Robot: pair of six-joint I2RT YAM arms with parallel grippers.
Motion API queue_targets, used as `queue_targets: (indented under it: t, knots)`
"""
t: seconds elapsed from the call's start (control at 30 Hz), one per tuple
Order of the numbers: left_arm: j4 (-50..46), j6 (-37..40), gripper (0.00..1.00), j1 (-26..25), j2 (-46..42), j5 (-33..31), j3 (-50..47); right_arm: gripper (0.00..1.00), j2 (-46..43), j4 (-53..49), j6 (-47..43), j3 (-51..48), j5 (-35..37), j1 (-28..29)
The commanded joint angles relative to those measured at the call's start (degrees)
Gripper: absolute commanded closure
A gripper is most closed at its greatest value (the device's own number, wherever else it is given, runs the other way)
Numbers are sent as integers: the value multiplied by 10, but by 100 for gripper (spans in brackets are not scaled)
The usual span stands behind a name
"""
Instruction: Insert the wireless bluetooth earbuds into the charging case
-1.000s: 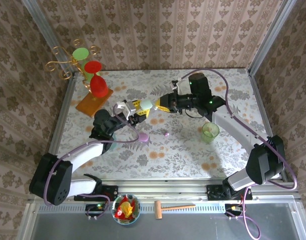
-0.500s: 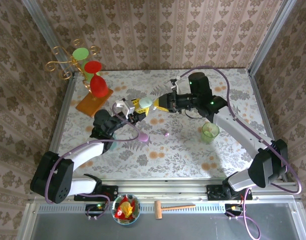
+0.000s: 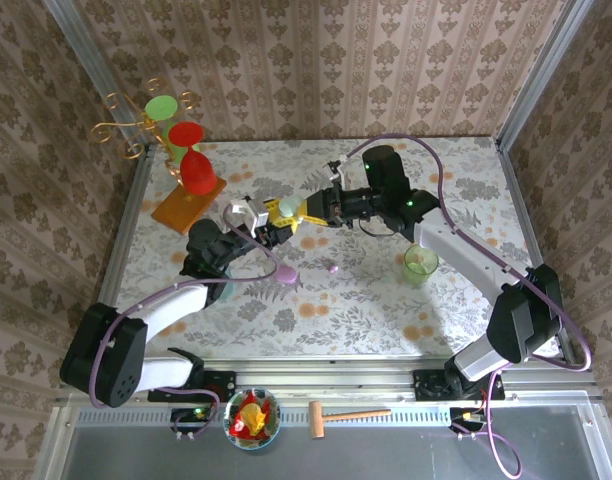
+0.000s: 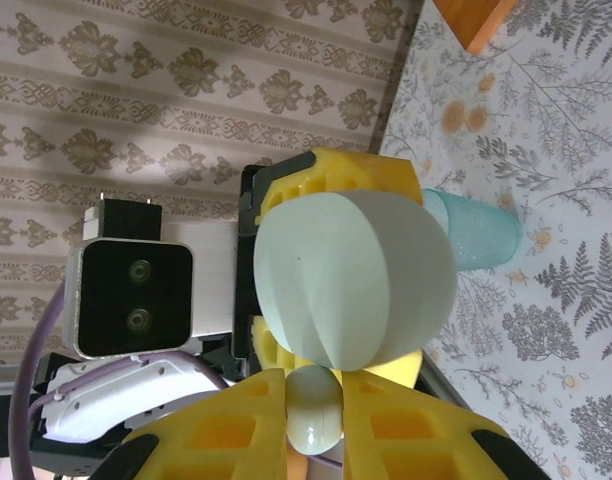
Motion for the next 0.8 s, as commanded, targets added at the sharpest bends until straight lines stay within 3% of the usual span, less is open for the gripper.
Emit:
queue_targets:
  t: [0.0, 0.77]
  knots:
    - [20, -20, 70, -8, -16, 35, 13, 84, 10, 27, -11, 28, -7, 0]
    - [40, -39, 69, -8, -7, 52, 16, 84, 44, 12, -61, 102, -12, -11]
